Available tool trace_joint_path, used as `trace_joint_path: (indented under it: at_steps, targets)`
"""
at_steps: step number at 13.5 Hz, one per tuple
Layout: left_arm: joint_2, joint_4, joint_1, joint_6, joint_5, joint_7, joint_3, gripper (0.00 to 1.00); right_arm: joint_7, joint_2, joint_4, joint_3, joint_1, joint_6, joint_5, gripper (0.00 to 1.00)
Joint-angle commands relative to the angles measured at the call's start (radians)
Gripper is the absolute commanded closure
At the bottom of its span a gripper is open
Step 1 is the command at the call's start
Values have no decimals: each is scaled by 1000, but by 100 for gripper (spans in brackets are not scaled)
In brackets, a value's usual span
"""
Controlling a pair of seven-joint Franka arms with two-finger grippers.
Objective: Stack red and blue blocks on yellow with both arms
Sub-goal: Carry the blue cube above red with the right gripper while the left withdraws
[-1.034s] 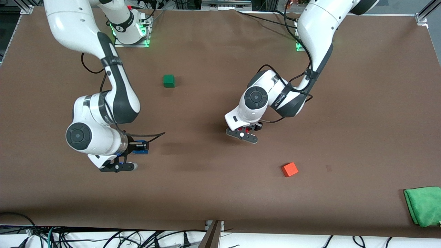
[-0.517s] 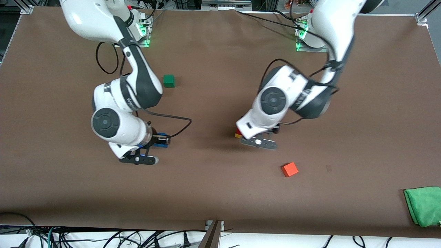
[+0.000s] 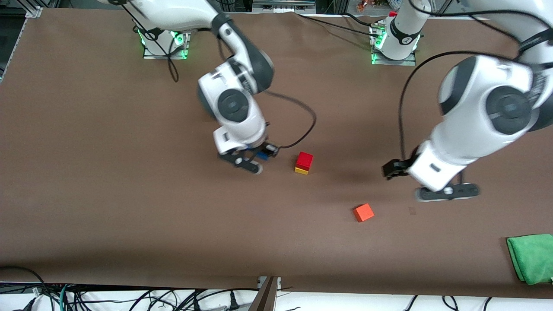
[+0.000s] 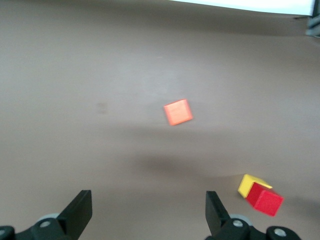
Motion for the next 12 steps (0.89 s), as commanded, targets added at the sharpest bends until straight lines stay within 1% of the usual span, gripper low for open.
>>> trace_joint_path:
  at_steps: [1,3,4,5,6,7,12]
  targets:
    - [-97,-29,90,-95,16,163,-9,0,102,76,110,-23,65,15,-10,65]
    - [-169,-81,150,-143,10,220,6,0,167,129,154,-23,113,75,-68,65]
    - [-218,-136,156,-144,5,235,19,0,184,150,159,-25,132,112,-91,65]
    - [-265,-190,158,-146,-24,236,45,0,187,169,161,-25,141,138,-110,65]
    - [-311,-254,156,-141,-68,239,90,0,186,176,161,-25,141,162,-120,65]
    - [-326,-277,156,-140,-100,248,121,0,183,176,162,-25,141,176,-122,65]
    - [-304,-271,161,-137,-97,253,125,0,175,192,196,-25,138,205,-124,65]
